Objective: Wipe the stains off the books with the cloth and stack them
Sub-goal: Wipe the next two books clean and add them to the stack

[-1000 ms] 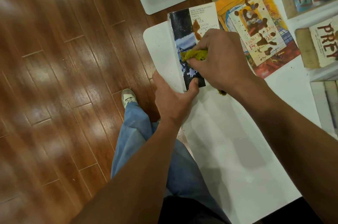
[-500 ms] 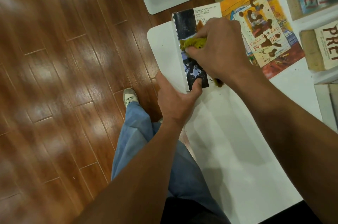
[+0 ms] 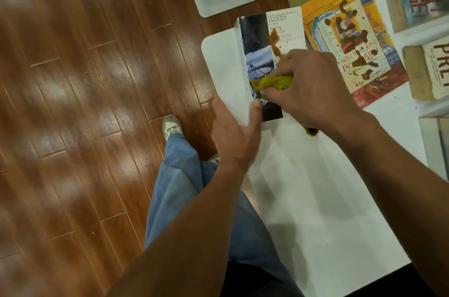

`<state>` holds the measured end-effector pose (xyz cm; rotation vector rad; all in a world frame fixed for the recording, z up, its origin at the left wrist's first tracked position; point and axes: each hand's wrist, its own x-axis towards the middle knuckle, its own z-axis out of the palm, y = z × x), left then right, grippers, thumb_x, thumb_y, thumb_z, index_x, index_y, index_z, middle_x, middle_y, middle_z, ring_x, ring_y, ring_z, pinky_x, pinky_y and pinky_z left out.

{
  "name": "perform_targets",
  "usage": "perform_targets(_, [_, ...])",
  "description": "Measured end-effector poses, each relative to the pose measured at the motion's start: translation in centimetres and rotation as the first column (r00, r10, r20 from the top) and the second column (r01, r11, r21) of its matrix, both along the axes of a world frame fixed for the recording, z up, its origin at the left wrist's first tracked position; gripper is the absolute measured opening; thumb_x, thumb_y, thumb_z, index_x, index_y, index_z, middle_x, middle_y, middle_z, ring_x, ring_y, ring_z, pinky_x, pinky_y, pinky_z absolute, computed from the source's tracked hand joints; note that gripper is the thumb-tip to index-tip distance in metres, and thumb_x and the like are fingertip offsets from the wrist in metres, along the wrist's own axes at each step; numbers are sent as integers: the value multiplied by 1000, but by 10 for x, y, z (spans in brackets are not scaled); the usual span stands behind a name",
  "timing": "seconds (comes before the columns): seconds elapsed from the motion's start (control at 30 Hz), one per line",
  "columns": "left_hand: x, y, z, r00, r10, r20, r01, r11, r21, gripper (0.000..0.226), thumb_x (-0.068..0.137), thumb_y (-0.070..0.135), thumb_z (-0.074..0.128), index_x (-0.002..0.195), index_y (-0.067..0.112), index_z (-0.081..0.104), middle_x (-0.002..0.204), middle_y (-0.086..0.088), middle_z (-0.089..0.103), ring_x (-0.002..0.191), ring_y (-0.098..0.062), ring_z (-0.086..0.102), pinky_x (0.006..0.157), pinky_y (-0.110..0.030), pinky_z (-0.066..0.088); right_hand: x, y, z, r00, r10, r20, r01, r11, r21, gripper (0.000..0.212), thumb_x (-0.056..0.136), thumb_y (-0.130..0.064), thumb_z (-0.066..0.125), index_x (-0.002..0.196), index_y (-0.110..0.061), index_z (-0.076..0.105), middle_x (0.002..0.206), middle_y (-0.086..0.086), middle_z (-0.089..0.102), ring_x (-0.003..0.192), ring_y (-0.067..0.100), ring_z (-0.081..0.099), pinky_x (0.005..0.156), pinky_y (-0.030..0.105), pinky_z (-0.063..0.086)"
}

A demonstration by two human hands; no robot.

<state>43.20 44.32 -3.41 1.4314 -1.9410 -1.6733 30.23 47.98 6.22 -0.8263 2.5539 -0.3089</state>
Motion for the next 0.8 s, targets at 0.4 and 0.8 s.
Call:
perform_targets(0.4, [-1,1,-2,998,24,59,-20,997,-70,74,87,67,48,140,15,40,114,20,54,86,15,54,73,6,35,10,-12,-3,986,-165,-24,161,979,-126,32,89,-38,73,113,-17,75,113,3,69,90,1,40,65,-11,23])
perform_targets(0.8, [-1,1,-2,999,44,30,-43,998,-34,78,82,72,46,140,21,38,108,27,54,91,20,55,75,0,40,22,2,-5,974,-225,-26,224,974,-46,34,87,-44,73,111,-19,76,110,0,70,89,6,48,62,13,32])
